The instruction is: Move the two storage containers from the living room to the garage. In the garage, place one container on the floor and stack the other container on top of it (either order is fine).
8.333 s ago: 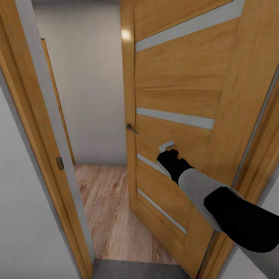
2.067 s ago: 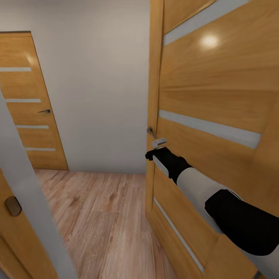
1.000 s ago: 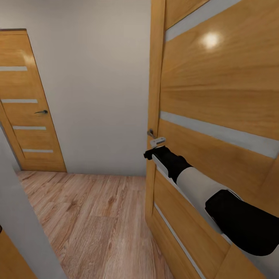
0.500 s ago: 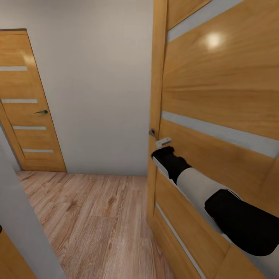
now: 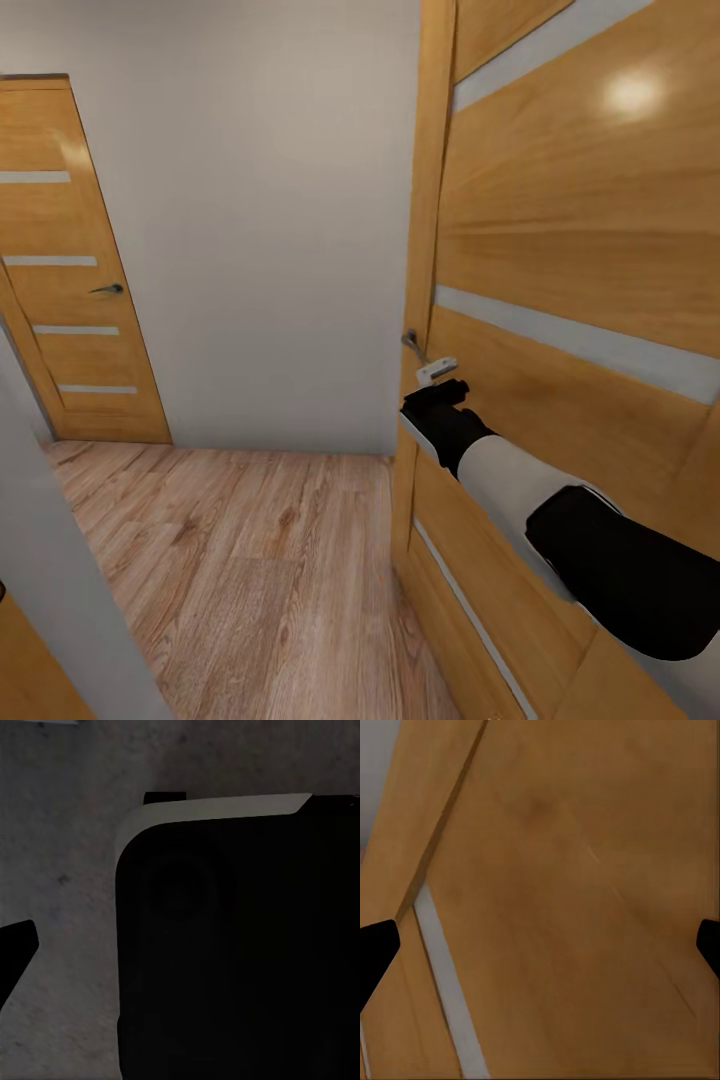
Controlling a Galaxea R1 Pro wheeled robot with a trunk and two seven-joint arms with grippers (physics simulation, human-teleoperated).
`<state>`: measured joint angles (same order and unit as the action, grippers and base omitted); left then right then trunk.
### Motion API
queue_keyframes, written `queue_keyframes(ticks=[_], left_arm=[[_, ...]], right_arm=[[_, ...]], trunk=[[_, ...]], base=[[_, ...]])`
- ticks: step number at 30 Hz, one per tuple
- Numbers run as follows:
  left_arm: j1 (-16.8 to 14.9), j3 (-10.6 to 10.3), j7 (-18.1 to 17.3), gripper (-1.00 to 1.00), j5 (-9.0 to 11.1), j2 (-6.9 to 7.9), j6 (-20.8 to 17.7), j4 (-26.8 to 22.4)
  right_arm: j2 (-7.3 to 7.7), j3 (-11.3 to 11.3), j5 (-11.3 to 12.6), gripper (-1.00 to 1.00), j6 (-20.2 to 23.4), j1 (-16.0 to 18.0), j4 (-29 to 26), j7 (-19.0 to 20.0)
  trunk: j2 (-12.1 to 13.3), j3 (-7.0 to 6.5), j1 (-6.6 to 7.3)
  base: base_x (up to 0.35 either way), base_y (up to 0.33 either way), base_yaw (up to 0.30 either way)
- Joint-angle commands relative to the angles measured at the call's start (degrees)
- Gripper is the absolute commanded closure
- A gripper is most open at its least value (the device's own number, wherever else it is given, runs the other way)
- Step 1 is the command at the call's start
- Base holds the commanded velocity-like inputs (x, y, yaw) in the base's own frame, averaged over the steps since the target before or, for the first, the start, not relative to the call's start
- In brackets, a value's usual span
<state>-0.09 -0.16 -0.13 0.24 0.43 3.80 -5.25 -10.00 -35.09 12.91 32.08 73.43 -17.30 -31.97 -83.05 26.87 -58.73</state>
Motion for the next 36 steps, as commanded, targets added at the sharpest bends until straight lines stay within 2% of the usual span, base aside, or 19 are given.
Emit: queue_keyframes(ticks=[1,9,26,30,36], left_arm=[[0.00,-0.02,-0.02,-1.00,0.03,0.01,0.15,-0.02],[0.00,-0.02,0.02,-1.00,0.05,0.01,0.15,-0.02],[0.00,-0.02,0.02,-1.00,0.09,0.01,0.15,-0.02],[0.00,-0.02,0.04,-1.00,0.05,0.01,0.15,-0.02],[0.00,-0.02,0.02,-1.00,0.07,0.01,0.15,-0.02]], right_arm=[[0.00,-0.47,0.01,-1.00,0.56,0.09,0.08,-0.68],[0.00,-0.34,0.01,-1.00,0.50,0.20,0.29,-3.08],[0.01,0.24,0.49,-1.00,0.53,2.47,0.73,-2.75],[1.33,0.28,0.53,-1.00,0.56,2.68,0.77,-2.66],[1.55,0.28,0.66,-1.00,0.07,4.68,4.75,-2.60]], trunk=[[-0.03,0.06,0.00],[-0.03,0.06,0.00],[-0.03,0.06,0.00],[-0.03,0.06,0.00],[-0.03,0.06,0.00]], base=[[0.000,0.000,0.000],[0.000,0.000,0.000],[0.000,0.000,0.000],[0.000,0.000,0.000],[0.000,0.000,0.000]])
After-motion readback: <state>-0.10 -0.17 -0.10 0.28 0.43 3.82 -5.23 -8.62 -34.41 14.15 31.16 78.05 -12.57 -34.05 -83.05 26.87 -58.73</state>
